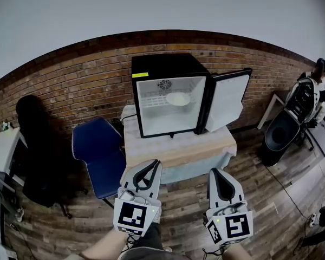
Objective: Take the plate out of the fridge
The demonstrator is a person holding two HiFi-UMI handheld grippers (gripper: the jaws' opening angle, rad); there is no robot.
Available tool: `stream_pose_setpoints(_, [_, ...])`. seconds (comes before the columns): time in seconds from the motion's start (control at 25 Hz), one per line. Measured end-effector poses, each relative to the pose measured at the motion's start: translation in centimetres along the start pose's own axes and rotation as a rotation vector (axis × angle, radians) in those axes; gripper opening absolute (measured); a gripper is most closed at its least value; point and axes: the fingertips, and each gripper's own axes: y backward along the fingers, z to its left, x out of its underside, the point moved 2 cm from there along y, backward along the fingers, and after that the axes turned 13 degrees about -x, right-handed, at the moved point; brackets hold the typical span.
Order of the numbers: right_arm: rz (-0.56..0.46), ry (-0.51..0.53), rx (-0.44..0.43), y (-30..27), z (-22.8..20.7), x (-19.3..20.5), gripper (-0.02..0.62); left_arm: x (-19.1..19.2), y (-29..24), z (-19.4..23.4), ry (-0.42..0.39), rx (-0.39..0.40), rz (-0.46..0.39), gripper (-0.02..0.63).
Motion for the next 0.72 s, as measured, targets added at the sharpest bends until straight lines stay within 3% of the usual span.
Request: stream_pose_setpoints(0.72, [0.020,0.006,0.026,-6.5,-4.6,2.1,0.028,2.5,-7.5,1.6,0.027,0.025,0.021,0.023])
